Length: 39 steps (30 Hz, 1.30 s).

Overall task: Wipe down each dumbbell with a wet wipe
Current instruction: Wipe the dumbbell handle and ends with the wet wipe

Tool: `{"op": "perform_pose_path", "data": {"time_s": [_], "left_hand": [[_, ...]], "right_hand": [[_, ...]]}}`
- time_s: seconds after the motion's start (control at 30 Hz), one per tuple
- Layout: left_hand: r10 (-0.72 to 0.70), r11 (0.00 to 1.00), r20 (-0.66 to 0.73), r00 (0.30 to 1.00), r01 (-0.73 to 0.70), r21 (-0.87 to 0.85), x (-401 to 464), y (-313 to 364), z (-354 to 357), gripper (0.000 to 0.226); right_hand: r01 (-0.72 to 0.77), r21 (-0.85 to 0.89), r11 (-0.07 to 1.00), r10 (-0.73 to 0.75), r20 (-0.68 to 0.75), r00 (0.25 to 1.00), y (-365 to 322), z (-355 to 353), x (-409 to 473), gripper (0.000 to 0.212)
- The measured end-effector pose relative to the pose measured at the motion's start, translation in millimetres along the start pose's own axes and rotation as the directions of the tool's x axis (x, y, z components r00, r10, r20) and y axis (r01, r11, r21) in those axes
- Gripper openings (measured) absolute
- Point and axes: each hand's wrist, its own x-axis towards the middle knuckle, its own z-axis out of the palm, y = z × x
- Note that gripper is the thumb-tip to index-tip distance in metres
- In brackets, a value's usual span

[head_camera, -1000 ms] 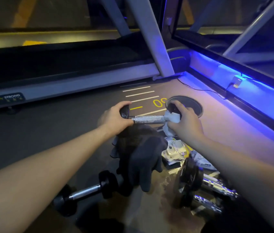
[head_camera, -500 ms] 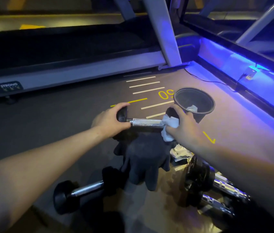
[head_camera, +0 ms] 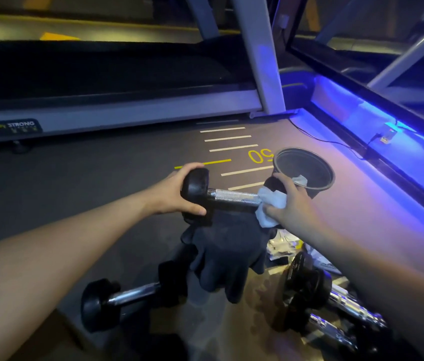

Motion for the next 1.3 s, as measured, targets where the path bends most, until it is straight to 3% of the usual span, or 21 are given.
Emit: {"op": "perform_pose_path", "data": {"time_s": [0.23, 0.4, 0.6, 0.9, 1.3], "left_hand": [[0.004, 1.0, -0.006, 1.0, -0.004, -0.03, 4.5, -0.4, 1.7, 0.106], [-0.01, 1.0, -0.005, 1.0, 0.01, 0.021, 4.2, 1.5, 0.8, 0.11], [-0.04, 0.995, -0.021, 0.999, 0.042, 0.092, 1.1, 8.0, -0.5, 0.109], [-0.052, 0.984, -0.051, 0.997, 0.06, 0.168, -4.5, 16.2, 3.6, 0.106], [-0.033, 0.985, -0.061, 0.998, 0.043, 0.168, -6.0, 15.0, 2.8, 0.105]], "right_hand": [[0.081, -0.168, 0.982, -0.098, -0.091, 0.991, -11.2, -14.5, -7.4, 0.07], [0.048, -0.281, 0.959, -0.086, -0.126, 0.988, -15.0, -24.8, -9.4, 0.077], [0.046, -0.322, 0.946, -0.081, -0.098, 0.992, -20.2, -31.0, -12.2, 0.066], [0.129, -0.234, 0.964, -0.156, -0.1, 0.983, -32.5, -25.2, -14.7, 0.035], [0.316, 0.108, 0.943, -0.318, 0.001, 0.948, -79.8, 20.0, 11.3, 0.035]]}}
